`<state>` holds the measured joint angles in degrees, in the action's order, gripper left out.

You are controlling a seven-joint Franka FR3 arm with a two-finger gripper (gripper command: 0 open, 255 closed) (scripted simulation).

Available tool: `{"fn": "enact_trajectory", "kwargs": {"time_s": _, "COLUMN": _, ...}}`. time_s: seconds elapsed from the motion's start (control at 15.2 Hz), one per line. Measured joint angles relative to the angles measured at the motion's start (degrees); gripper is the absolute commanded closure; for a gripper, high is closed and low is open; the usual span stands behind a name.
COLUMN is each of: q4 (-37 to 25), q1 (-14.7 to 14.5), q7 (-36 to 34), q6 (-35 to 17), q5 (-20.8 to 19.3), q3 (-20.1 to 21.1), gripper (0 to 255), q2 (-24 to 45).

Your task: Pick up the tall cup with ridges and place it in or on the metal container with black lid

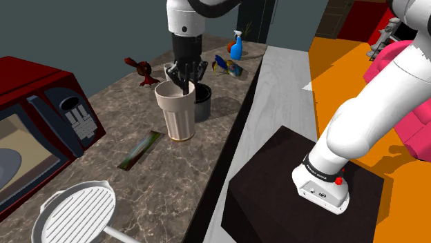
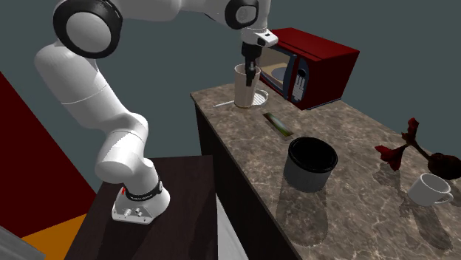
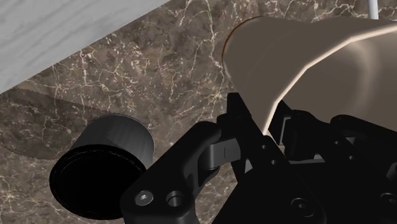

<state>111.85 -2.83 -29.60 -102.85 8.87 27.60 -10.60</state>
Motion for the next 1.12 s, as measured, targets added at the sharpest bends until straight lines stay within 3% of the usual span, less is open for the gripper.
{"fn": "enact_trajectory", "kwargs": {"time_s": 0.59, "q4": -7.5, "q1": 3.9, "q7": 7.3, "q6": 4.5, "q5": -2.5, "q3": -4.7, "gripper": 255, "q2": 4.1}}
{"fn": "enact_trajectory", "kwargs": {"time_s": 1.12, "q4": -20.3, "q1": 7.9, "q7": 14.5, "q6": 9.1, "q5": -6.0, "q3": -8.7, "gripper": 255, "q2": 13.5}}
